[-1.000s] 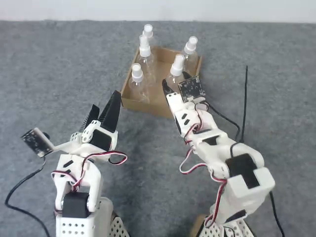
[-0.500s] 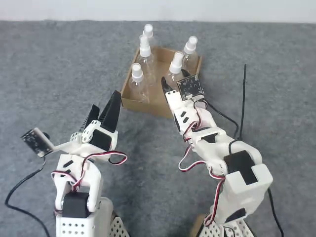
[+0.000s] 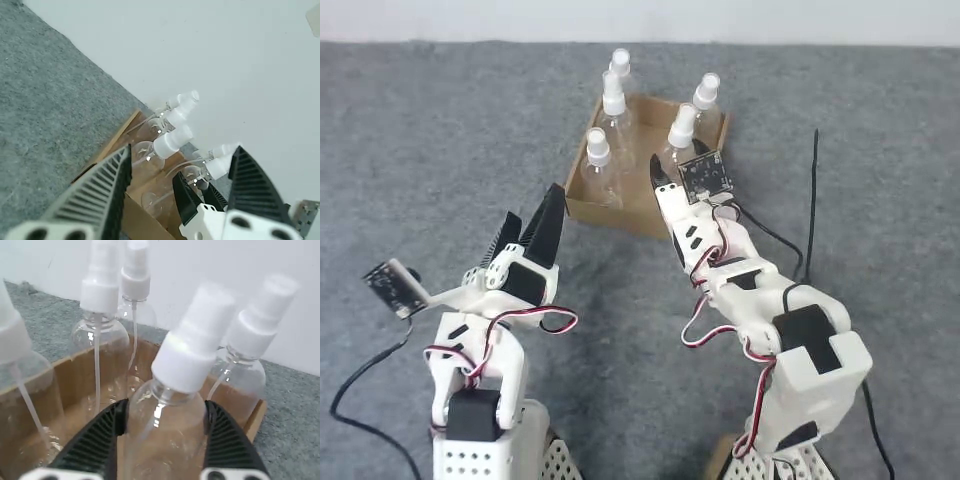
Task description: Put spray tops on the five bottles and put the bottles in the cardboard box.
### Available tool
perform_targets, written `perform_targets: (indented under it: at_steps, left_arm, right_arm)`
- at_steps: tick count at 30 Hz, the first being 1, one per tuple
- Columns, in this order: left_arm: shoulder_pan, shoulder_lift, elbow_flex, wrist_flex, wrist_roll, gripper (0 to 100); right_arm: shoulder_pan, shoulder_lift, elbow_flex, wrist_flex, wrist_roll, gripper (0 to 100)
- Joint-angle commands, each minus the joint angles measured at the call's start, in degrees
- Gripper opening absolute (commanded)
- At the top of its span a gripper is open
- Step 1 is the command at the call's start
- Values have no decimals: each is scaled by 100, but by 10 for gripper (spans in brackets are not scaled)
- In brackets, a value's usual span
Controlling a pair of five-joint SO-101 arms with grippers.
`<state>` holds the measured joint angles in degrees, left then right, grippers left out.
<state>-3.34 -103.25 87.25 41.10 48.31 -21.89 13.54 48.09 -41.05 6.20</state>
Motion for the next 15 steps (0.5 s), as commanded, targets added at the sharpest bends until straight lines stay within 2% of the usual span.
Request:
perform_targets:
  at_steps: [1, 15]
  left_arm:
    - [-26, -114, -31, 35, 9, 297]
    - [-176, -114, 4, 9, 9, 297]
  right_arm:
    - [101, -75, -132, -101, 79, 124]
    - [101, -75, -114, -101, 88, 125]
